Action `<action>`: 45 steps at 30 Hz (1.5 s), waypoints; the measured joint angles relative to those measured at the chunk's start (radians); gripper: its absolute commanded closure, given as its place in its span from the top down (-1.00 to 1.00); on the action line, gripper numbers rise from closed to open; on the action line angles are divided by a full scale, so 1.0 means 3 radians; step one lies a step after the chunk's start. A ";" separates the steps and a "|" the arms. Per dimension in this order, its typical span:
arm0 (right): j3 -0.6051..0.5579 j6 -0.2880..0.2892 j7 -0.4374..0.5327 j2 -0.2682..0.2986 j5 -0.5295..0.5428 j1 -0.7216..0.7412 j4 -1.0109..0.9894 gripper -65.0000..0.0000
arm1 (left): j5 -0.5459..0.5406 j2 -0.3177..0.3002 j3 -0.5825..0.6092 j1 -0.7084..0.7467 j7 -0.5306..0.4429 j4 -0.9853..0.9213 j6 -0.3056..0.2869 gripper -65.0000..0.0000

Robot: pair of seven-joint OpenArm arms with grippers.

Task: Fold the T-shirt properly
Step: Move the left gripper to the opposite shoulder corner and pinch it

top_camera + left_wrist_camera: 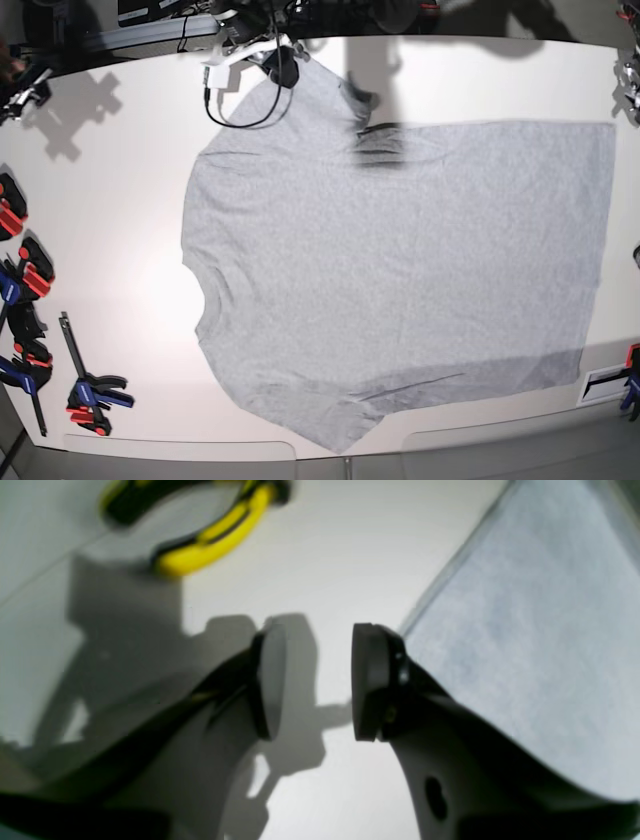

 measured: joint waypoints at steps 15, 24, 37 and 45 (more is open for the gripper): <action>0.0000 0.0001 0.0000 -0.0001 0.0000 0.0000 0.0000 -1.00 | -0.0623 -0.0141 0.0251 -0.0581 0.0520 -0.0965 -0.0713 -0.01; 0.0000 0.0001 0.0000 -0.0001 0.0000 0.0000 0.0000 -1.00 | -0.0676 -0.0148 0.0622 -0.0607 0.0535 -0.0949 -0.0765 -0.06; 0.0000 0.0001 0.0000 -0.0001 0.0000 0.0000 0.0000 -1.00 | -0.0720 -0.0182 0.0622 -0.0607 0.0963 -0.0942 -0.0970 -0.68; 0.0001 0.0078 0.0000 -0.0017 -0.0191 0.0000 0.0004 -1.00 | -0.0718 -0.0184 0.0628 -0.0607 0.0942 -0.0942 -0.0970 -1.00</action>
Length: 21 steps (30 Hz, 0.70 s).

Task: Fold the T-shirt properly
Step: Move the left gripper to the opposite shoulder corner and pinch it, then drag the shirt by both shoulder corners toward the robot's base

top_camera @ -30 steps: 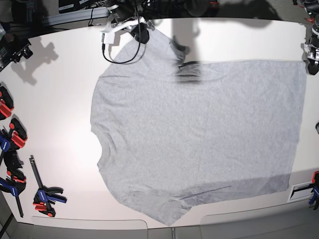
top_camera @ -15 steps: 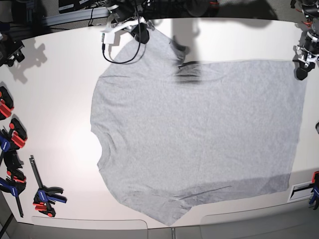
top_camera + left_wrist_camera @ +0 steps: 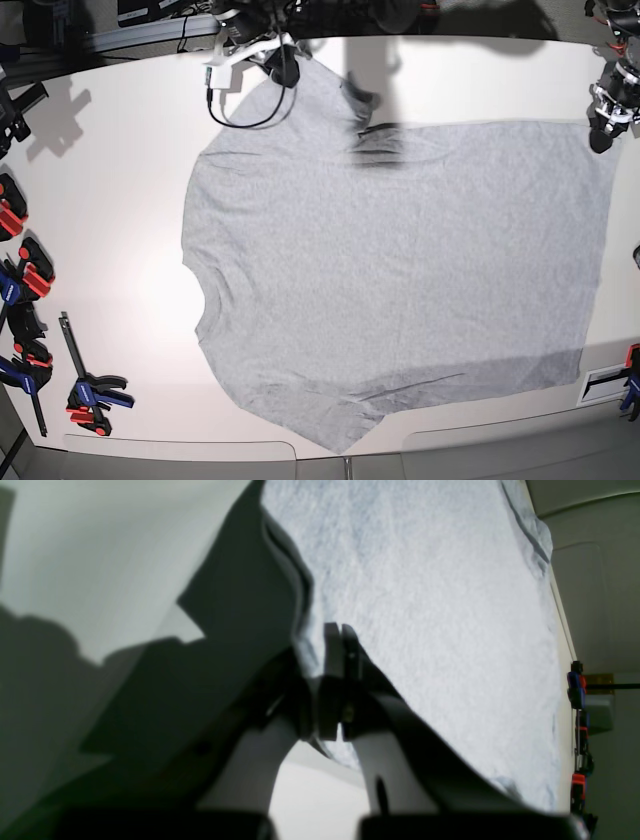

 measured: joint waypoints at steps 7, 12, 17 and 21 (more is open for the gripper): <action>0.0000 0.0112 -0.0076 -0.0039 -0.0114 -0.0226 0.0261 -1.00 | -0.0019 -0.0045 -0.0018 0.0134 0.0078 0.0009 -0.0174 -1.00; 0.0000 0.0127 -0.0076 -0.0041 -0.0324 -0.0491 0.0650 -1.00 | -0.0313 -0.0017 -0.0275 0.0453 0.0203 0.0111 -0.0175 -1.00; 0.0000 0.0126 -0.0160 -0.0039 -0.0333 -0.0725 0.0821 -1.00 | -0.0369 0.0006 -0.0523 0.0830 0.0271 0.0383 -0.0130 -1.00; 0.0000 0.0122 -0.0163 -0.0041 -0.0314 -0.0938 0.0895 -1.00 | -0.0374 0.0003 -0.0607 0.1053 0.0276 0.0665 -0.0140 -1.00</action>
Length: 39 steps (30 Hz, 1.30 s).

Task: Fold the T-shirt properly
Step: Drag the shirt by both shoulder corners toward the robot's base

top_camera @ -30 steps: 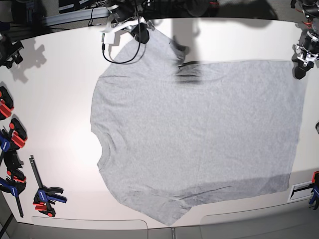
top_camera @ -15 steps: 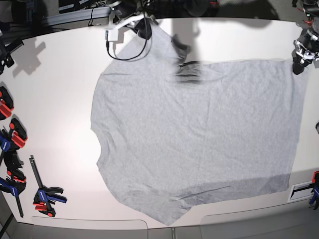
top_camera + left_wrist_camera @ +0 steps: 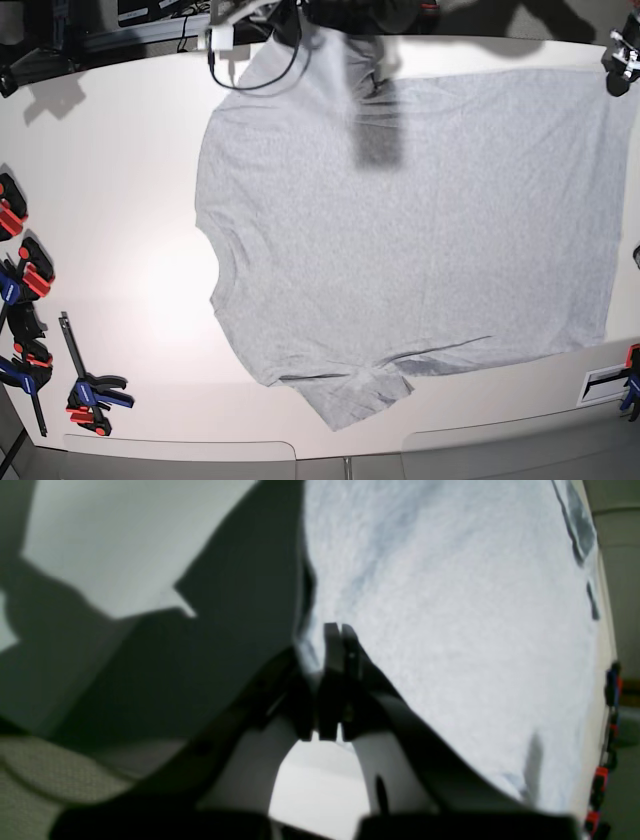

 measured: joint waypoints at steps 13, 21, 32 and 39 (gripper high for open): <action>0.0013 -0.0015 0.0062 0.0001 -0.0017 -0.0356 0.0337 -1.00 | -0.0003 0.0165 -0.0009 0.0284 0.0027 0.0338 0.0001 -1.00; 0.0013 -0.0014 0.0067 -0.0006 -0.0009 -0.0540 0.0352 -1.00 | -0.0003 0.0228 -0.0011 0.0351 0.0027 0.0340 -0.0001 -1.00; 0.0019 -0.0027 -0.0005 0.0001 -0.0220 -0.0749 0.0612 -1.00 | -0.0027 0.0237 -0.0290 0.0370 0.0100 0.0392 -0.0011 -1.00; 0.0019 -0.0036 0.0069 0.0000 -0.0470 -0.0786 0.0698 -1.00 | -0.0050 0.0228 -0.0336 0.0369 0.0160 0.0530 -0.0011 -1.00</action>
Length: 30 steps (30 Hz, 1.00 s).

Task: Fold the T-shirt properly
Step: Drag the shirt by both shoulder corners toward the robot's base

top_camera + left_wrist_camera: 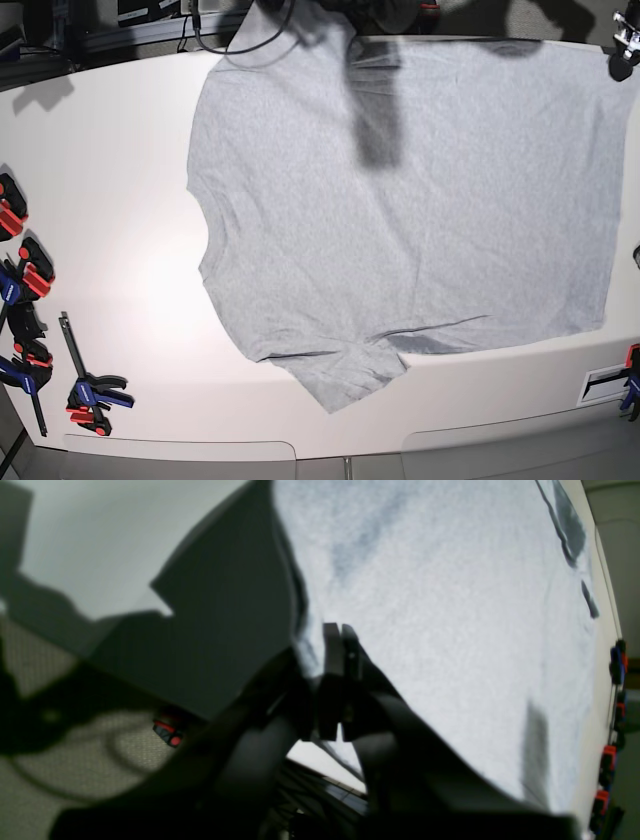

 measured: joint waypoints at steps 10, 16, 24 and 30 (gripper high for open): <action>0.0000 0.0093 -0.0078 0.0013 -0.0123 0.0395 0.0000 -1.00 | -0.0045 0.0001 0.0000 0.0001 0.0014 0.0340 0.0000 -1.00; 0.0005 0.0117 -0.0094 0.0039 -0.0145 0.0525 0.0000 -1.00 | -0.0013 0.0001 0.0000 0.0001 0.0017 0.0373 0.0000 -1.00; 0.0017 0.0214 0.0036 0.0103 -0.0540 0.0635 0.0017 -1.00 | -0.0003 0.0020 0.0000 0.0001 0.0028 0.0373 0.0000 -1.00; -0.0008 0.0009 -0.0066 0.0103 -0.0735 0.0833 -0.0017 -1.00 | 0.0010 0.0061 0.0000 0.0001 0.0025 0.0373 0.0000 -1.00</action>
